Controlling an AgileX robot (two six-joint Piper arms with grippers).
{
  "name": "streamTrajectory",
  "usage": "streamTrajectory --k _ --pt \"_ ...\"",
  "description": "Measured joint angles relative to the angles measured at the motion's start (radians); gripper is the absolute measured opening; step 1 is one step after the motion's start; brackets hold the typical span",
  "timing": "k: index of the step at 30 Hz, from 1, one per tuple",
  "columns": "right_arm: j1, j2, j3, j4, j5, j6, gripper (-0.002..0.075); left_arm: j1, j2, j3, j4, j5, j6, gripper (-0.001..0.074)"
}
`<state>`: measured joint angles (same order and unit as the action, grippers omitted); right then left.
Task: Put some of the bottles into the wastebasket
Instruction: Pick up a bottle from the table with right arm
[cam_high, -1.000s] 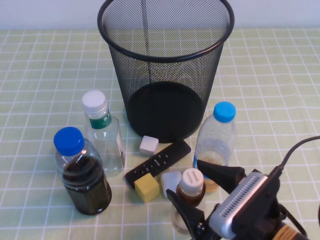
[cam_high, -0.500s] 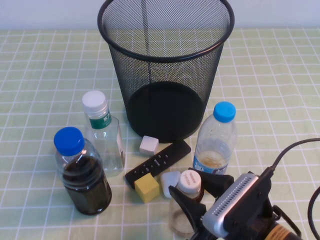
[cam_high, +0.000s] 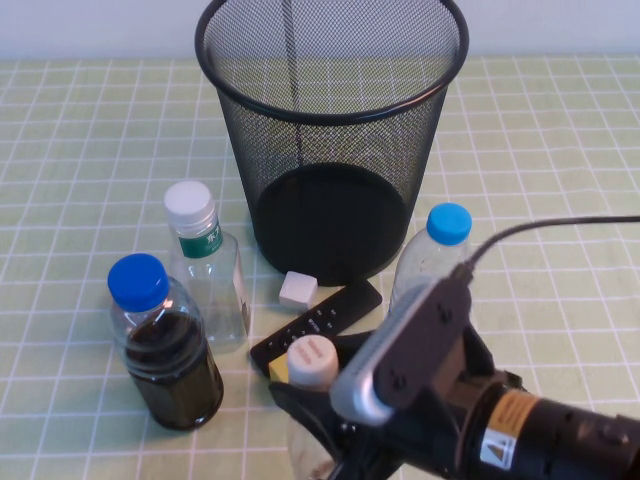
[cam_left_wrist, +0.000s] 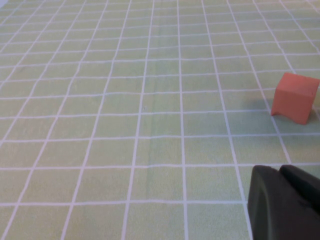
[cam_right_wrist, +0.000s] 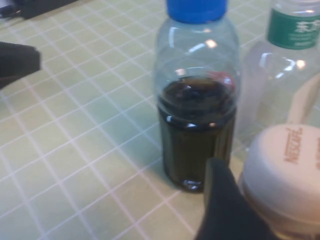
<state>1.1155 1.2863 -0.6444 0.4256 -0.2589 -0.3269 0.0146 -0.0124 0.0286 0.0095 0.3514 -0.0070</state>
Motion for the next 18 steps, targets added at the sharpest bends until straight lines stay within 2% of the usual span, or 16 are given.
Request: streamTrajectory --k 10,18 --pt "-0.159 -0.013 -0.267 0.023 0.552 0.032 -0.0006 0.0 0.0 0.0 0.0 0.0 0.0 -0.0006" --pt "-0.238 -0.013 -0.532 -0.165 0.878 0.298 -0.0006 0.0 0.0 0.0 0.0 0.0 0.0 -0.0006"
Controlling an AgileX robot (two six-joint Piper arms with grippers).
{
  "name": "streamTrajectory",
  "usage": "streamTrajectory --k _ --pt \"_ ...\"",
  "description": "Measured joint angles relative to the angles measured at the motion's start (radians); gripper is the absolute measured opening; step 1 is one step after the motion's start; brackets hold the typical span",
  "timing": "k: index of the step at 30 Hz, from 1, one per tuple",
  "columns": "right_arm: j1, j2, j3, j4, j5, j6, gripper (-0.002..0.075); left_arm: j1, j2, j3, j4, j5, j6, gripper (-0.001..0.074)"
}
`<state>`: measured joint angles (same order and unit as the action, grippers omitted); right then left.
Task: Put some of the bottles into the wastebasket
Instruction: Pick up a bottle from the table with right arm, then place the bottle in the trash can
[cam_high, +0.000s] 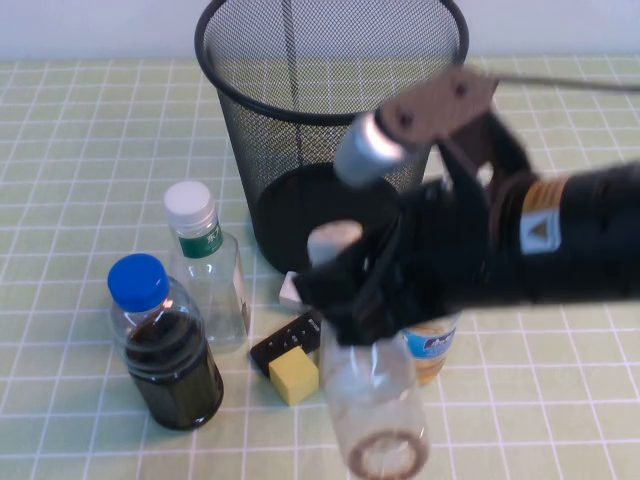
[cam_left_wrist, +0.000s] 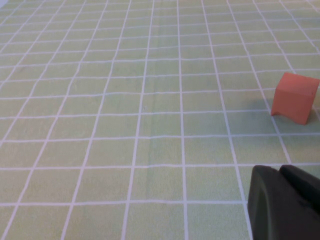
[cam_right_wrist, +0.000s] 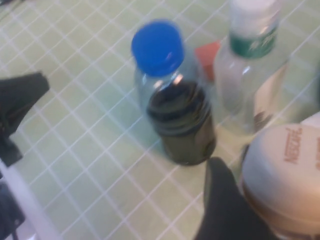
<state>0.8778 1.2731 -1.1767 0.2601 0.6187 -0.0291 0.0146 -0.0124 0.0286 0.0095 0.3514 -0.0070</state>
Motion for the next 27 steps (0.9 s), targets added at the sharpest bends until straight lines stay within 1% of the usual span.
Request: streamTrajectory --k 4,10,11,12,17,19,23,27 --pt "-0.001 0.008 -0.168 -0.147 0.104 0.096 -0.0006 0.0 0.0 0.0 0.0 0.0 0.0 -0.0006" --pt "-0.001 0.061 -0.428 -0.385 0.143 0.224 -0.0006 0.0 0.0 0.0 0.0 0.0 0.0 -0.0006" --pt "-0.001 0.074 -0.471 -0.424 0.144 0.24 0.0302 0.0 0.0 0.0 0.0 0.0 0.0 -0.0006" --pt "-0.001 0.087 -0.505 -0.463 0.147 0.254 -0.0006 0.0 0.0 0.0 0.0 0.0 0.0 -0.0006" --pt "-0.007 0.2 -0.711 -0.642 0.147 0.329 -0.0006 0.0 0.0 0.0 0.0 0.0 0.0 -0.0006" --pt "-0.028 0.25 -0.791 -0.673 0.147 0.344 -0.0006 0.0 0.0 0.0 0.0 0.0 0.0 -0.0006" --pt "-0.116 0.365 -0.914 -0.675 0.147 0.356 -0.0006 0.0 0.0 0.0 0.0 0.0 0.0 -0.0006" --pt "-0.217 0.486 -0.986 -0.586 0.147 0.342 -0.0006 0.0 0.0 0.0 0.0 0.0 0.0 -0.0006"
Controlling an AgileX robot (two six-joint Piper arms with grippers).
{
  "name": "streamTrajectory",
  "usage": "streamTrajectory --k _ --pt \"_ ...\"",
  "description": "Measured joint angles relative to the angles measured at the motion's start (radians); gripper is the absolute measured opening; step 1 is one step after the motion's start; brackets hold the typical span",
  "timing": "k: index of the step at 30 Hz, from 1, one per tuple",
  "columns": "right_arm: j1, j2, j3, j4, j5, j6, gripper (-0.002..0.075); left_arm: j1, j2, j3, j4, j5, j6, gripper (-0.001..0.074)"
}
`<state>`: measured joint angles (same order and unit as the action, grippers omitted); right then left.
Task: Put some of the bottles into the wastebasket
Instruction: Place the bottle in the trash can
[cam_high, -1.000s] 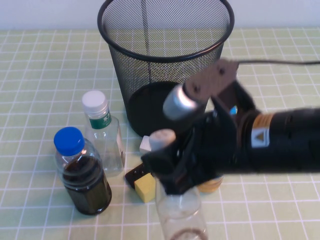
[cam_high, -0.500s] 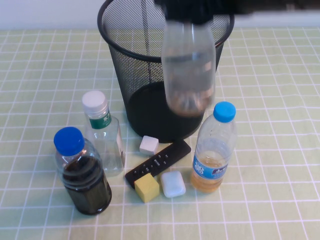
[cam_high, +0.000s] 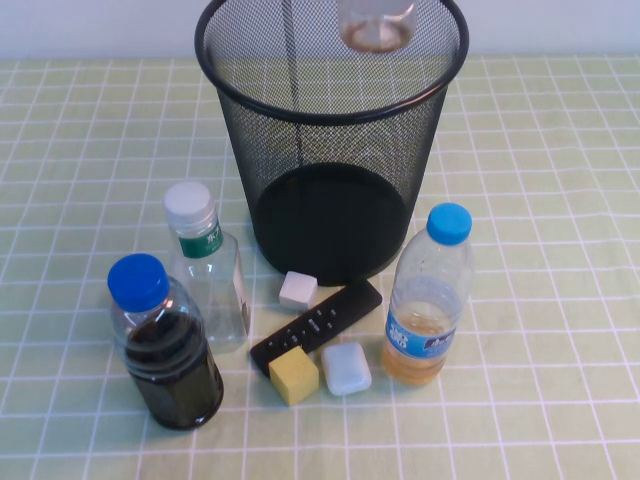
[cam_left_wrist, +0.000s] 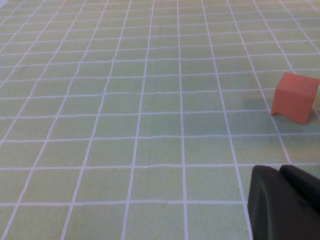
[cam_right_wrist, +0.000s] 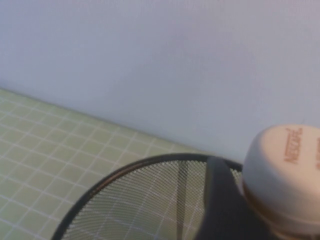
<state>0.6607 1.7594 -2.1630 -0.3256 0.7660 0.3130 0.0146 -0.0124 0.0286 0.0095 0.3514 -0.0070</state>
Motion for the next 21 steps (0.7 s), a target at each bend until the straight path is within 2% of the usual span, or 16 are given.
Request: streamTrajectory --k 6,7,8,9,13,15,16,17,21 --pt "-0.103 0.156 -0.026 0.186 -0.005 -0.086 -0.0006 0.0 0.0 0.0 0.0 0.0 0.0 -0.0006" --pt "-0.107 0.177 -0.026 0.204 -0.005 -0.094 0.0302 0.0 0.0 0.0 0.0 0.0 0.0 -0.0006" --pt "-0.112 0.195 -0.026 0.216 -0.003 -0.098 -0.0006 0.0 0.0 0.0 0.0 0.0 0.0 -0.0006" --pt "-0.112 0.209 -0.026 0.221 0.002 -0.101 -0.0006 0.0 0.0 0.0 0.0 0.0 0.0 -0.0006" --pt "-0.112 0.261 -0.03 0.243 0.051 -0.103 0.0004 0.0 0.0 0.0 0.0 0.0 0.0 -0.0006" --pt "-0.112 0.28 -0.03 0.243 0.081 -0.103 0.0046 0.0 0.0 0.0 0.0 0.0 0.0 -0.0006" --pt "-0.112 0.29 -0.03 0.243 0.094 -0.103 0.0302 0.0 0.0 0.0 0.0 0.0 0.0 -0.0006" --pt "-0.112 0.297 -0.03 0.243 0.101 -0.104 0.0125 0.0 0.0 0.0 0.0 0.0 0.0 -0.0006" --pt "-0.112 0.31 -0.03 0.243 0.12 -0.107 0.0306 0.0 0.0 0.0 0.0 0.0 0.0 -0.0006"
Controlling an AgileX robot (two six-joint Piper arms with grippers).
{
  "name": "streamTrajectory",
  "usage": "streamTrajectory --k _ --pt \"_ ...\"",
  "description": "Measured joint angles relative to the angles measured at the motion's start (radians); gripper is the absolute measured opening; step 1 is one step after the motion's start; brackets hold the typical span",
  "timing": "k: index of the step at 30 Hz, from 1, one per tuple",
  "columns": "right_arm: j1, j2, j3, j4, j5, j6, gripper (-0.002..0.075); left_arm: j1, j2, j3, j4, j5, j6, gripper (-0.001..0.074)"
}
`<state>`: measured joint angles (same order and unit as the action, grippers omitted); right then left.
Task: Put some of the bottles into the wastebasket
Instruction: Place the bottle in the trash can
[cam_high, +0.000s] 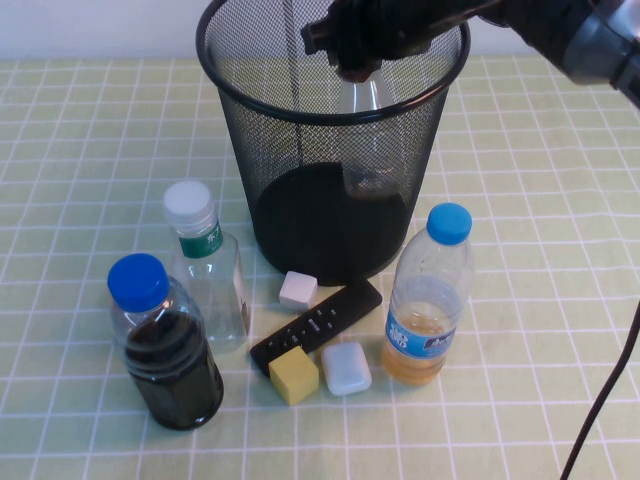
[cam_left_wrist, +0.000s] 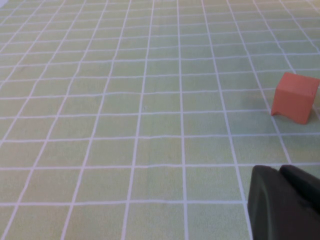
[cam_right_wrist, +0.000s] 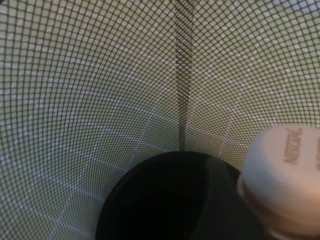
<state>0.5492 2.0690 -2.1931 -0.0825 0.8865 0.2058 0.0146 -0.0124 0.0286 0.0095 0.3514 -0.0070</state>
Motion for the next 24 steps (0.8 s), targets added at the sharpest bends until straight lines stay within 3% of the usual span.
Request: streamTrajectory --k 3,24 --pt "0.0 0.0 0.0 0.0 0.009 0.0 0.0349 0.0 0.0 0.0 0.0 0.0 0.0 -0.0006" --pt "0.0 -0.175 -0.004 -0.022 0.165 -0.003 0.0349 0.0 0.0 0.0 0.0 0.0 0.0 -0.0006"
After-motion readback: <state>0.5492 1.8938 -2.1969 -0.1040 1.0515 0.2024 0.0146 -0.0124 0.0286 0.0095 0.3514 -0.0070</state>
